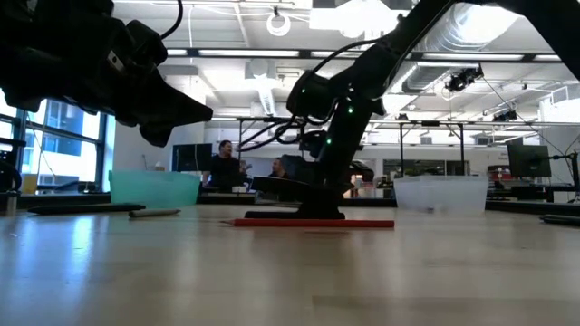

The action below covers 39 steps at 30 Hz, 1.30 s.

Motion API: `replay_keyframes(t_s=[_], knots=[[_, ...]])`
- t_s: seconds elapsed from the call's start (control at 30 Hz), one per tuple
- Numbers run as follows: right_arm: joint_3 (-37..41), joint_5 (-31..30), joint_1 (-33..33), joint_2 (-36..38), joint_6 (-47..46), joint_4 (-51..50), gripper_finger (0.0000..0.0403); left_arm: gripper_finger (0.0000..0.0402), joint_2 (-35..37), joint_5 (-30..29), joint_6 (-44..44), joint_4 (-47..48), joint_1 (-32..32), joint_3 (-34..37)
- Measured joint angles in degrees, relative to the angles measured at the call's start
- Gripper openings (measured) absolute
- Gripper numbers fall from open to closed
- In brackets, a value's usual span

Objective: Sort crayons/erasers/pens/pencils in bins
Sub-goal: Put the yellow pencil into the green bin

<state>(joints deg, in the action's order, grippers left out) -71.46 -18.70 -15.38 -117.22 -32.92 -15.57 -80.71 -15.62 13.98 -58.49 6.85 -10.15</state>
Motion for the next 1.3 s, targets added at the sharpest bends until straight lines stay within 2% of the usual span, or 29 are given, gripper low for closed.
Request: replay_keyframes(t_s=[0.2,0.47,0.57,0.7,1.03,1.3], knots=[[-0.2,-0.6,0.1,-0.7,0.1,-1.4,0.0114,0.0000,0.0,0.0,0.1,0.0,0.0,0.0],[-0.3,0.5,0.0,-0.8,2.1,-3.4,0.0026,0.0000,0.0,0.0,0.9,0.0,0.0,0.0],[-0.3,0.7,0.0,-0.9,3.1,-4.2,0.0007,0.0000,0.0,-1.7,1.4,0.1,-0.1,0.0],[-0.2,1.0,0.1,-0.4,4.1,-5.2,0.0007,0.0000,0.0,-2.7,0.8,0.4,-1.1,0.0],[0.5,-1.5,2.5,1.2,5.8,-7.4,0.0003,0.0000,0.1,2.4,2.7,-1.9,-6.8,2.5],[8.6,-1.7,3.9,5.7,4.5,2.0,0.0003,0.0000,0.1,8.7,5.0,-7.1,-10.6,4.9]])
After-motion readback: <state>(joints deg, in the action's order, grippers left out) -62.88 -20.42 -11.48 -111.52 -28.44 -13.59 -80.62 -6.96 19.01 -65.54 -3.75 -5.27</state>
